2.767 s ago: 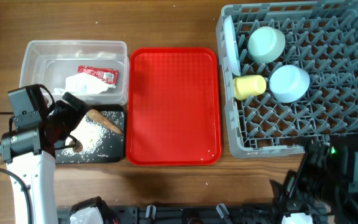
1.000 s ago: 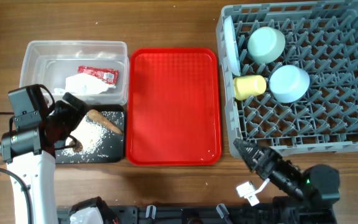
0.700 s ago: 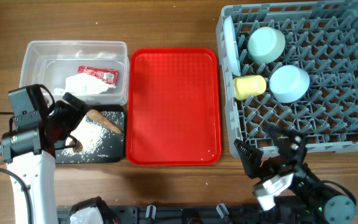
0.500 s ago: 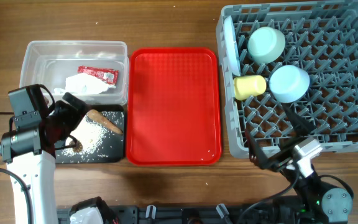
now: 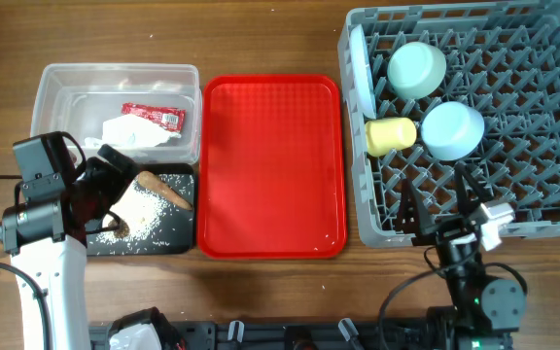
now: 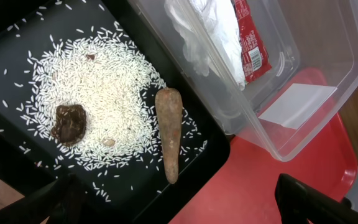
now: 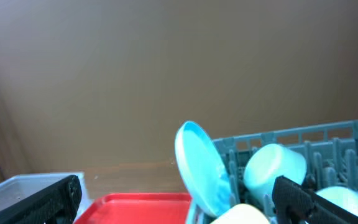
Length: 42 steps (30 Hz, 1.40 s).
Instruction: Sort waste into correct bins and load items into the dishwasher rack
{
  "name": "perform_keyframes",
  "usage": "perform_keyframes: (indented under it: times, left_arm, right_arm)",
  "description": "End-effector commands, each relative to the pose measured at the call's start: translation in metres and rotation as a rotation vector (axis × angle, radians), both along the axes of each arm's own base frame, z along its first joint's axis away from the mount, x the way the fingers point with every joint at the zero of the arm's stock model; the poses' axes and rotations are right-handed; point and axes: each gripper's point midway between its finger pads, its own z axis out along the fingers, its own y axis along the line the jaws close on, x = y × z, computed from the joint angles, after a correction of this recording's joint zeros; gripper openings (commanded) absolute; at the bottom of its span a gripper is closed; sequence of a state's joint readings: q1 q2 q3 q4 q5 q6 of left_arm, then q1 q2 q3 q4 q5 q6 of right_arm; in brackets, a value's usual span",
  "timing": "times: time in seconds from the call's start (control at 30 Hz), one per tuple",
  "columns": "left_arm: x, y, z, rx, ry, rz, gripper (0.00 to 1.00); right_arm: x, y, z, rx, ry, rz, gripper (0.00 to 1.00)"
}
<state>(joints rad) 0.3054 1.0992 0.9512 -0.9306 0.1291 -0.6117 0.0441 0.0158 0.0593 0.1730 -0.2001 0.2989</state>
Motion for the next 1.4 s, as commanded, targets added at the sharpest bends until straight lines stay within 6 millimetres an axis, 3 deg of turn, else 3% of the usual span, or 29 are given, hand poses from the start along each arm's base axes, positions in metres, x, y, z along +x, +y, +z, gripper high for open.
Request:
perform_keyframes:
  times: [0.0,0.17,0.27,0.33,1.37]
  left_arm:
    - [0.001,0.001,0.002,-0.005,-0.008,0.007,1.00]
    - [0.001,0.001,0.002,-0.005,-0.008,0.007,1.00]
    - [0.001,0.001,0.002,-0.005,-0.008,0.007,1.00]
    - [0.001,0.001,0.002,-0.005,-0.008,0.007,1.00]
    - [0.001,0.001,0.002,-0.005,-0.008,0.007,1.00]
  right_arm:
    - [0.006,-0.019,-0.012,0.041,0.001,-0.107,1.00]
    - [0.008,-0.029,-0.019,-0.100,0.003,-0.193,1.00]
    - [0.013,-0.028,-0.065,-0.200,0.178,-0.187,1.00]
    - [0.013,-0.025,-0.065,-0.334,0.153,-0.186,1.00]
    - [0.013,-0.026,-0.065,-0.363,0.149,-0.195,1.00]
